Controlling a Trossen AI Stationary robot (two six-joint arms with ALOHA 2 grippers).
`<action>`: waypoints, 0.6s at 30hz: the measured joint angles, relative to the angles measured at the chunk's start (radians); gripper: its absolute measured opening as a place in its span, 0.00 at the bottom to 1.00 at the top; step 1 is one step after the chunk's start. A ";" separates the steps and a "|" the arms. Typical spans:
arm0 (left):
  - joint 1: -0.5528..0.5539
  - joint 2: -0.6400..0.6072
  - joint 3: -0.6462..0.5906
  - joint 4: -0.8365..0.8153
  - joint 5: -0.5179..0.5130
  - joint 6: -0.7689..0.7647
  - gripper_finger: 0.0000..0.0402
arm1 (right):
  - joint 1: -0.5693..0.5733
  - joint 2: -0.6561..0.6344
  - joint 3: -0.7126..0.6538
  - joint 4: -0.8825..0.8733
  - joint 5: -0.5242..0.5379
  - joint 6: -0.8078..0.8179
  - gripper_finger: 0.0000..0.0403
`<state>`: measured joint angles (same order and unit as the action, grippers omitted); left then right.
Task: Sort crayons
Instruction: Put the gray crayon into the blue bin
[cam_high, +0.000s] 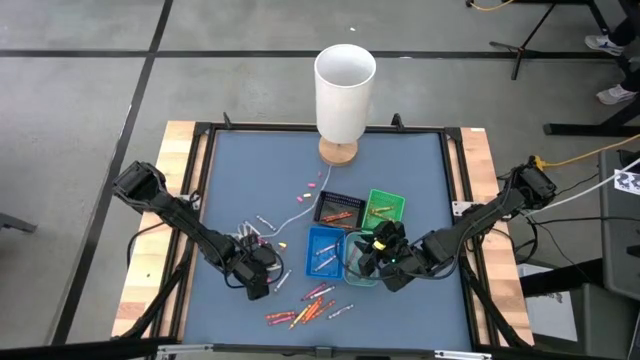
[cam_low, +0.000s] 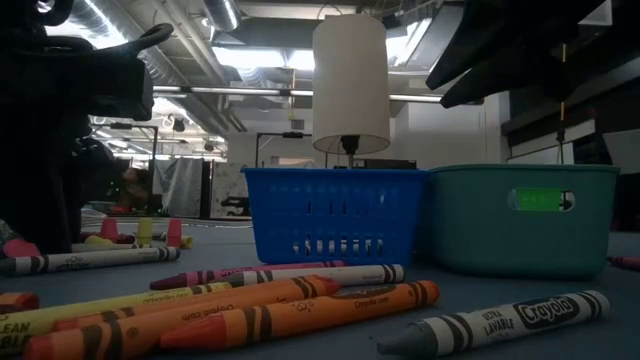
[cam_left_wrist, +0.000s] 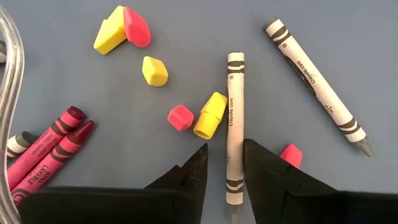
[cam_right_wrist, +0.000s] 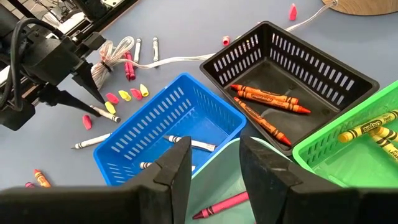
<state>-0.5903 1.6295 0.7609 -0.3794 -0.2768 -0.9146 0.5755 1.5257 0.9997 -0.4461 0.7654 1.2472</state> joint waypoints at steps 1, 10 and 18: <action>0.000 0.000 0.000 0.000 0.000 0.000 0.19 | 0.000 0.000 0.000 0.000 0.000 0.000 0.33; 0.000 0.000 0.000 0.000 0.000 0.000 0.06 | 0.000 0.000 0.000 0.000 0.000 0.000 0.33; 0.002 0.001 0.017 -0.009 0.019 0.006 0.01 | 0.000 0.000 0.000 0.000 -0.003 0.000 0.33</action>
<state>-0.5888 1.6309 0.7775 -0.3881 -0.2573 -0.9091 0.5755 1.5257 0.9997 -0.4461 0.7622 1.2472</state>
